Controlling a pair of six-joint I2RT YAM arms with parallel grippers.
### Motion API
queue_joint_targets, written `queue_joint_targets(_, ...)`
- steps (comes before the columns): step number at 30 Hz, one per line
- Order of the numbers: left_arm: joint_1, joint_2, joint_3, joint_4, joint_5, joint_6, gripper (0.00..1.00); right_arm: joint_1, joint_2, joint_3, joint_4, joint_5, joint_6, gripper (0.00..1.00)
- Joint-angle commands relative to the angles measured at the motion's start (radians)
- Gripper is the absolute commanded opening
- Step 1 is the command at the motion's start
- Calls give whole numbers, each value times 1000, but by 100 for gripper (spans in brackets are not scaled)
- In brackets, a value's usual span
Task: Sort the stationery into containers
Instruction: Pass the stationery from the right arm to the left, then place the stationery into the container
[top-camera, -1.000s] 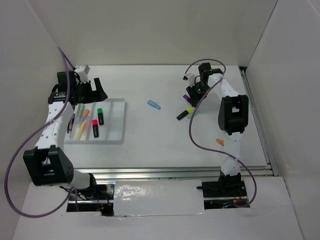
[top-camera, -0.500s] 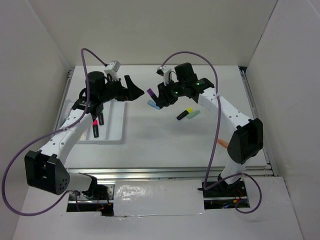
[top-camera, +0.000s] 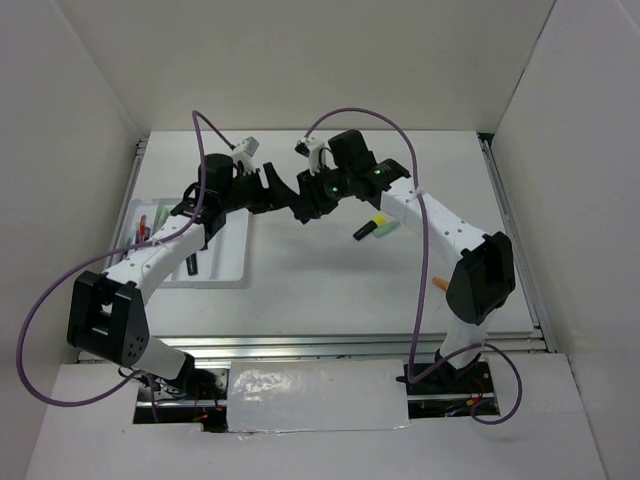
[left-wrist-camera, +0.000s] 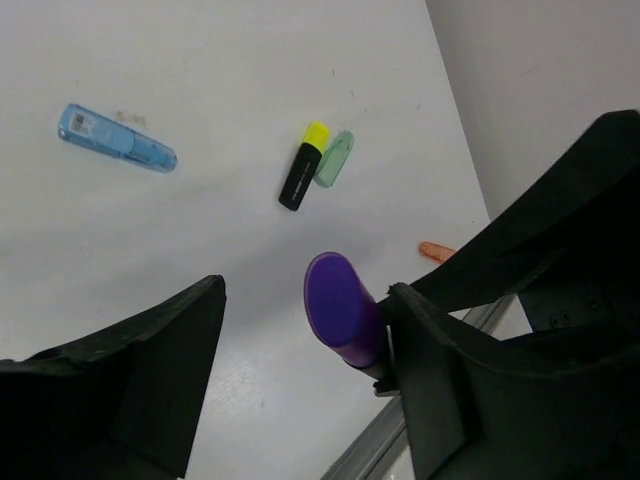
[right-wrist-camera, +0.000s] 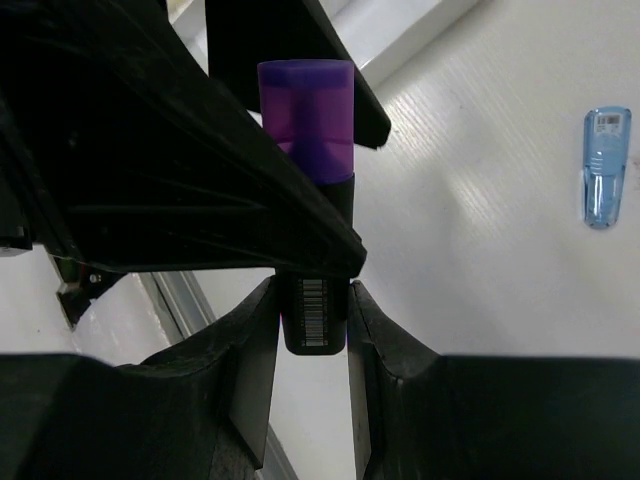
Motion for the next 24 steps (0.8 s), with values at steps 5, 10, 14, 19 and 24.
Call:
queue_joint_targets(5,-6,-12,-44,88,51,-59,45,30,47,73,43,-35,49,0)
queue_joint_targets(10,35,-31,-27,42,81,-20,2,27,44,84,10,-23,22,34)
queue_joint_targets(14,188,-32,48,-156,115,149,0,-48,-40,-47,40,-46,28,64)
queue_joint_targets(19,301,60,277,-654,-176,499,0,-155,-152,-252,114,-29,49,66)
queue_joint_targets(24,379,80,236,-716,-342,603,1,-220,-146,-391,115,-49,100,62)
